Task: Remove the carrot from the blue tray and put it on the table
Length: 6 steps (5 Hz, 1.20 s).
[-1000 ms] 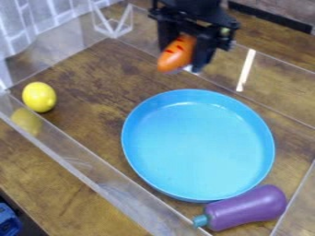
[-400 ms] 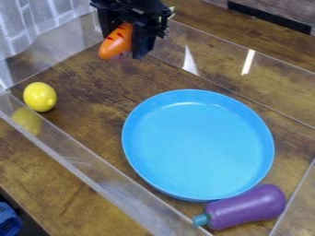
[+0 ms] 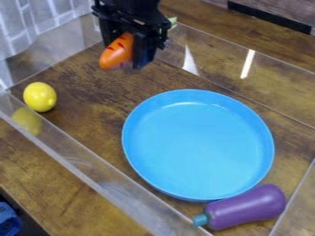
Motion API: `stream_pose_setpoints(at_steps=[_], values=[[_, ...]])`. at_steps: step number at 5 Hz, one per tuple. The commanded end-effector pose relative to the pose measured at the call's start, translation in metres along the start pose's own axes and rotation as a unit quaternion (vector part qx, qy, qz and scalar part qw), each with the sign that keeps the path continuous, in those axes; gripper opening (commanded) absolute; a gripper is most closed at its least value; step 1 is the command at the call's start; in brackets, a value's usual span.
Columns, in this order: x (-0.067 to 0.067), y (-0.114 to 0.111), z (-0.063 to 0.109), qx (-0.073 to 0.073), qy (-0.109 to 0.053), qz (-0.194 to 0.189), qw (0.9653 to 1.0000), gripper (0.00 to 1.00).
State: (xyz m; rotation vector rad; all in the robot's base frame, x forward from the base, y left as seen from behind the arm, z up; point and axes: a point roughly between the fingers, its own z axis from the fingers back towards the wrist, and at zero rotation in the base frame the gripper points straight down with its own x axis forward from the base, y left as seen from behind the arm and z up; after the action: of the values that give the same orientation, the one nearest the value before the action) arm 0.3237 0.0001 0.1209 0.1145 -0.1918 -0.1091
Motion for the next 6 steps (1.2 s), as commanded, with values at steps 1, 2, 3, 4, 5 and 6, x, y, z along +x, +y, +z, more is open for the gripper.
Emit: stream_pose_setpoints(at_steps=[1,2,3,4,5,6], values=[[0.007,-0.006,0.019,0.001,-0.038,-0.014,0.9992,0.0],[0.008,0.009,0.007,0.01,-0.025,-0.004,0.9996,0.0],[0.008,0.024,-0.005,0.02,-0.011,0.008,0.9997,0.0],[0.009,0.038,-0.016,0.03,0.004,0.019,0.9994,0.0],[0.009,0.05,-0.027,0.038,0.017,0.026,0.9988,0.0],[0.007,0.06,-0.036,0.044,0.026,0.03,0.9982,0.0]])
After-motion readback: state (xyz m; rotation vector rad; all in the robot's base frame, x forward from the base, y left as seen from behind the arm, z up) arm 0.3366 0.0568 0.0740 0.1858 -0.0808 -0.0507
